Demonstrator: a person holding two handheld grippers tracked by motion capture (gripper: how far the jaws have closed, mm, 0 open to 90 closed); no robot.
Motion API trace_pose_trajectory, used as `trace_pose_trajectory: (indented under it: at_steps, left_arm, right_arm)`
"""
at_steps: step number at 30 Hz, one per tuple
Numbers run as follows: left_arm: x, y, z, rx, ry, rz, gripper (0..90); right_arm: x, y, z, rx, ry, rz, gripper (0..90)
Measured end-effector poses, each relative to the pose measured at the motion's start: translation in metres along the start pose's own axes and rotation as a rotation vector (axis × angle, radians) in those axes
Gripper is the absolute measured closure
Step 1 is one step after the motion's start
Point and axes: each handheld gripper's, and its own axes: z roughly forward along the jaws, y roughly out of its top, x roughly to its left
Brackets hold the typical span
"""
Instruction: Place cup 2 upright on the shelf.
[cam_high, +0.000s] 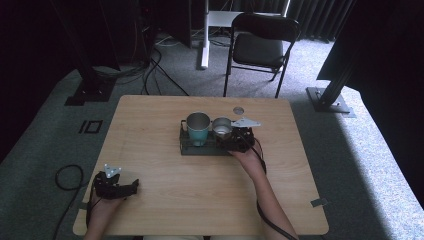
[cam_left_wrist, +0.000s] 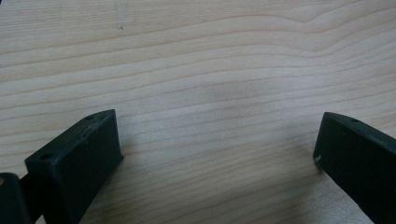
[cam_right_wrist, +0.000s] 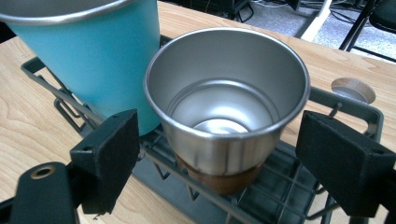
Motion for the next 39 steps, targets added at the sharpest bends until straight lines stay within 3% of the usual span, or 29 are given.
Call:
trace_pose_trajectory:
  at_steps: [39]
  left_arm:
    - [0.000, 0.000, 0.000, -0.001, 0.000, 0.000, 1.2]
  right_arm:
    - [-0.016, -0.033, -0.049, -0.029, -0.036, -0.008, 13.5]
